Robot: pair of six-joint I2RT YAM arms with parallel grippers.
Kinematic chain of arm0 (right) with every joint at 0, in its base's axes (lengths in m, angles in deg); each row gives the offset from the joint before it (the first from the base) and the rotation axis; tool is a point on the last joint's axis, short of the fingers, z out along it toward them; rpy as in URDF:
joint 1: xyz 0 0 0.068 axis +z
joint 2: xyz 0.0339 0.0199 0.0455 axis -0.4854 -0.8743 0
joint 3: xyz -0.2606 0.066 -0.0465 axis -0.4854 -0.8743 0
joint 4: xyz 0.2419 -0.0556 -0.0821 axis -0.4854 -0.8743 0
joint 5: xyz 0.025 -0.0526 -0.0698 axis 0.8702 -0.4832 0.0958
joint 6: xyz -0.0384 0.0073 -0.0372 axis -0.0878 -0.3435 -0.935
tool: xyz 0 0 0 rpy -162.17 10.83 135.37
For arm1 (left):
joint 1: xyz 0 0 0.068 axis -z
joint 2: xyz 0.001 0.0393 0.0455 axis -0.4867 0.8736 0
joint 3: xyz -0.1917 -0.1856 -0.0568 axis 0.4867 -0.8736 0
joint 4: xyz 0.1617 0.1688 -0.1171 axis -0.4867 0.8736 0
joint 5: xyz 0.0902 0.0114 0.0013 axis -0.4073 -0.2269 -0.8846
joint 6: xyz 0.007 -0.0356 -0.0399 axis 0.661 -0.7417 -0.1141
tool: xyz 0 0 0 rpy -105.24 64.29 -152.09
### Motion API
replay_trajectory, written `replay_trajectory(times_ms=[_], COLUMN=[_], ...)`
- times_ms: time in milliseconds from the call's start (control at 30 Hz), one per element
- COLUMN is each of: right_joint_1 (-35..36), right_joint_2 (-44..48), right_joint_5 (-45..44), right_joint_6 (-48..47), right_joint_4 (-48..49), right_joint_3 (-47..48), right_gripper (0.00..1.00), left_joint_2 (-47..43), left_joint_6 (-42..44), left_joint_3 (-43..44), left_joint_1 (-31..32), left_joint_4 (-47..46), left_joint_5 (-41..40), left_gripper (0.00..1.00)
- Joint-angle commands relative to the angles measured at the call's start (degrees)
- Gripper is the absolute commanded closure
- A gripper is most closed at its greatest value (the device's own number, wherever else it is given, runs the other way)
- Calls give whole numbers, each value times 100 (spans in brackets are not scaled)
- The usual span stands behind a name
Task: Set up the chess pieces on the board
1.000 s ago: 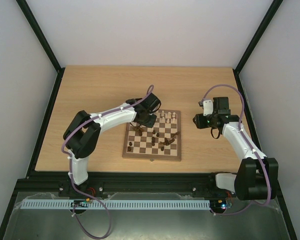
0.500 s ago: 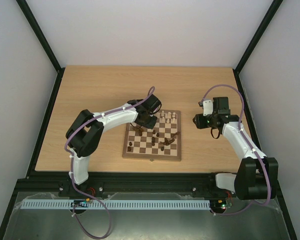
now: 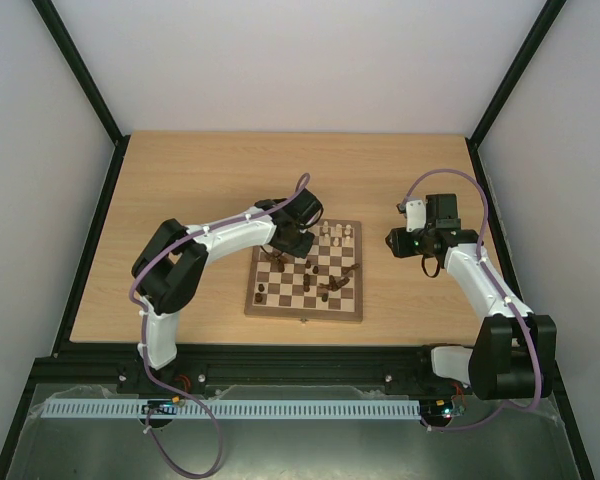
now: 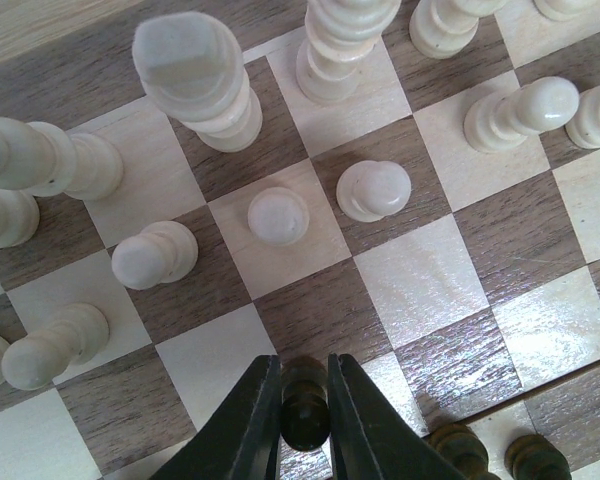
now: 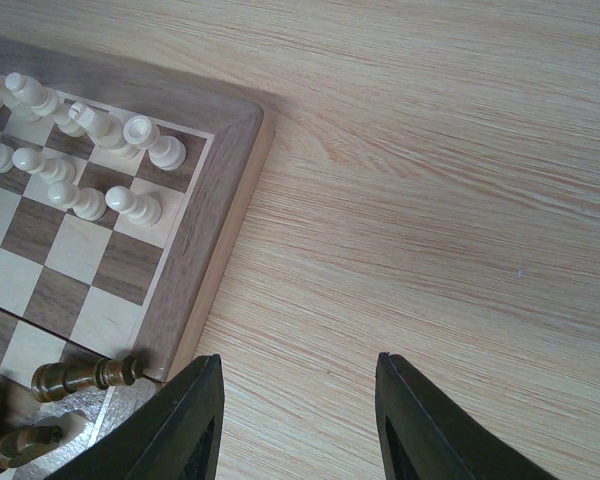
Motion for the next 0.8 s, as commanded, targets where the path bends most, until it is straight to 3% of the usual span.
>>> replay_trajectory(times_ms=[0, 233, 467, 767], right_joint_1=[-9, -14, -9, -9], right_joint_2=[-52, -47, -50, -46], right_joint_5=[66, 65, 70, 58], right_joint_6=[-67, -68, -73, -71], right_joint_4=[-229, -238, -237, -239], right_joint_3=[-13, -15, -14, -12], right_gripper=[57, 57, 57, 57], left_joint_2=[143, 179, -50, -1329], left_joint_6=[80, 97, 84, 313], left_joint_3=[111, 185, 180, -319], left_joint_1=[53, 68, 146, 601], left_joint_4=[179, 289, 299, 460], left_joint_5=[39, -26, -57, -167], left_gripper=[83, 78, 88, 90])
